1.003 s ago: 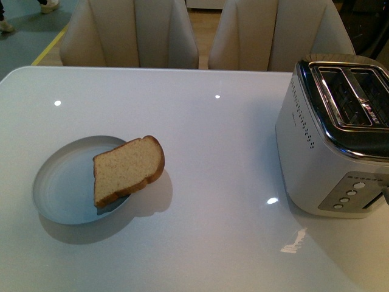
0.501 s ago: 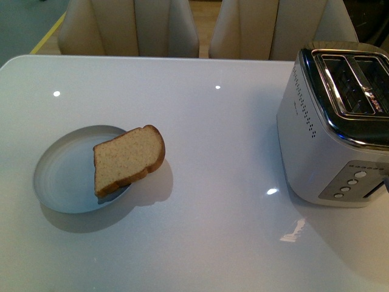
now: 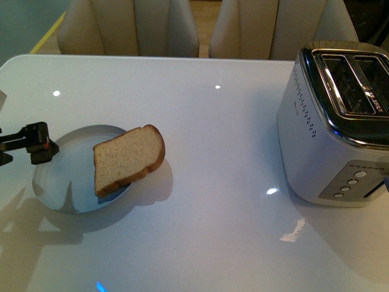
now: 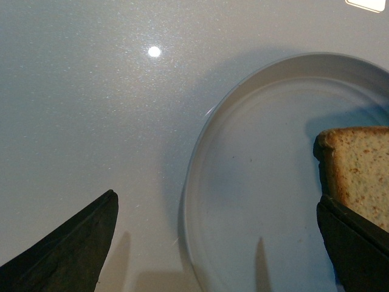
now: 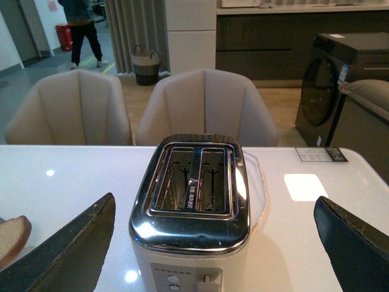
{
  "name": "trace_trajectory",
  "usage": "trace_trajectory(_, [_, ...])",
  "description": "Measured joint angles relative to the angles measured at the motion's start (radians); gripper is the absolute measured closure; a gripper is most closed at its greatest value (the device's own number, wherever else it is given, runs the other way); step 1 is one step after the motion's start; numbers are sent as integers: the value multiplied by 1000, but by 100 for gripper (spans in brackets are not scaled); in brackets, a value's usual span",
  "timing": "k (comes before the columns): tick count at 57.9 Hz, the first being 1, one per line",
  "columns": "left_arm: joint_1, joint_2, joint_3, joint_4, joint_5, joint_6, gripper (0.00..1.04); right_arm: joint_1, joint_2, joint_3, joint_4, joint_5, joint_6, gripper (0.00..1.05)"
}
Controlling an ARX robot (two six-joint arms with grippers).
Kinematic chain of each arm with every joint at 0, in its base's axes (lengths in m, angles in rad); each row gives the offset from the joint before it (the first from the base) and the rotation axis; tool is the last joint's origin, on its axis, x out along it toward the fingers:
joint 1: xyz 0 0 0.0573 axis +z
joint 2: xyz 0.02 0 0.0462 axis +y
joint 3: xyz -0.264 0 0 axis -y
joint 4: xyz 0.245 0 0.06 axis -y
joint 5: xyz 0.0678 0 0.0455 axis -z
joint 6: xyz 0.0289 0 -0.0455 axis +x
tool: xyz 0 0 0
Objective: Left arm holds plate, right arm toasts bread
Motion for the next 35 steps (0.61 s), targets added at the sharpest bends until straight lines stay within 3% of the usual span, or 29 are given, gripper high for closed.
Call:
trace_trajectory(22, [-32,158,103,-26,-35,-30,8,0,0,0,0,0,0,9])
trace_trajectory(31, [-35,178,131,-33,-51,-45,43,0,0,0,0,0,0,9])
trace_trajectory(35, [-35,180,133,-38,-51,-51,54,0,0,0,0,0,0,9])
